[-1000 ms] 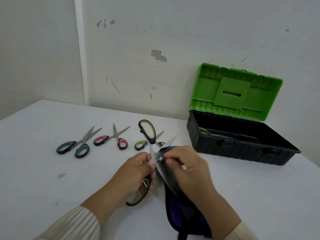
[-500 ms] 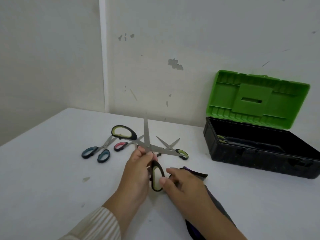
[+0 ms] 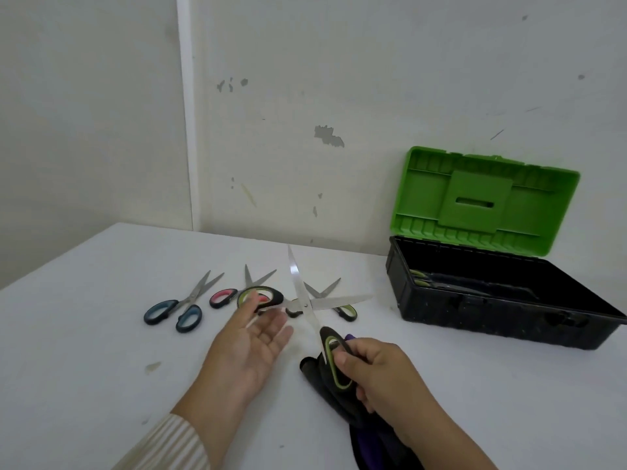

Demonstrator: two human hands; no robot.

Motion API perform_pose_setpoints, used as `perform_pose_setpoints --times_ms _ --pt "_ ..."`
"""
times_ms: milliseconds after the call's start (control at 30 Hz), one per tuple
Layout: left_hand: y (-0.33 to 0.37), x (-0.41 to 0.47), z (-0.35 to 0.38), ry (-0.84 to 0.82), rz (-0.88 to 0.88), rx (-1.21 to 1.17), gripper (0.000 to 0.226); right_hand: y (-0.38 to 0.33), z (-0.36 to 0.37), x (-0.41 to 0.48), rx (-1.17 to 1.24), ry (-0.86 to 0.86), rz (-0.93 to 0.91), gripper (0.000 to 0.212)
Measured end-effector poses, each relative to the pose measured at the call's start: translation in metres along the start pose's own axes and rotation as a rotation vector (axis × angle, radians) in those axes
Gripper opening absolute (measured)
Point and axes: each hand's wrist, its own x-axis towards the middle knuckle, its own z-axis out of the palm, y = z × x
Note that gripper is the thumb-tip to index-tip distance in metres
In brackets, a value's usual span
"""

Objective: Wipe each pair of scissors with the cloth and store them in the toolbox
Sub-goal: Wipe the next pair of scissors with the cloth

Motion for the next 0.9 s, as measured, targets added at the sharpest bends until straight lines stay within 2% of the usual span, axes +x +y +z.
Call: perform_pose_setpoints --times_ms 67,233,367,467,533,600,667,700,733,800,833,900 --pt "0.006 0.005 -0.006 0.035 0.051 -0.035 0.018 -0.001 -0.003 -0.001 0.030 -0.002 0.003 0.020" --pt "-0.005 -0.004 0.000 -0.087 0.020 0.212 0.006 0.000 -0.005 0.001 0.153 0.050 -0.013 0.015" --pt "-0.029 -0.023 0.010 -0.237 -0.046 0.343 0.011 0.004 -0.002 0.005 0.339 0.076 -0.025 0.009" --pt "-0.037 -0.031 0.013 -0.321 -0.083 0.344 0.020 0.008 0.001 0.007 0.346 0.071 -0.029 0.008" --pt "-0.036 -0.031 0.013 -0.305 -0.094 0.337 0.020 0.009 0.001 0.009 0.251 0.088 -0.049 0.008" --pt "-0.034 -0.031 0.013 -0.285 -0.097 0.352 0.017 0.009 -0.005 0.008 0.030 0.227 -0.158 0.003" --pt "-0.031 -0.033 0.013 -0.295 -0.107 0.377 0.013 0.005 -0.016 0.008 -0.251 0.415 -0.405 0.025" --pt "-0.029 -0.034 0.012 -0.308 -0.115 0.395 0.012 0.001 -0.022 0.008 -0.391 0.436 -0.511 0.036" --pt "-0.027 -0.035 0.012 -0.325 -0.121 0.413 0.014 -0.002 -0.027 0.009 -0.530 0.401 -0.570 0.046" --pt "-0.023 -0.037 0.012 -0.376 -0.132 0.445 0.019 -0.003 -0.034 0.012 -0.763 0.291 -0.565 0.061" --pt "-0.022 -0.038 0.012 -0.403 -0.135 0.459 0.023 -0.002 -0.037 0.013 -0.830 0.260 -0.538 0.060" --pt "-0.022 -0.039 0.017 -0.457 -0.136 0.499 0.029 -0.004 -0.048 0.011 -0.858 0.278 -0.536 0.043"
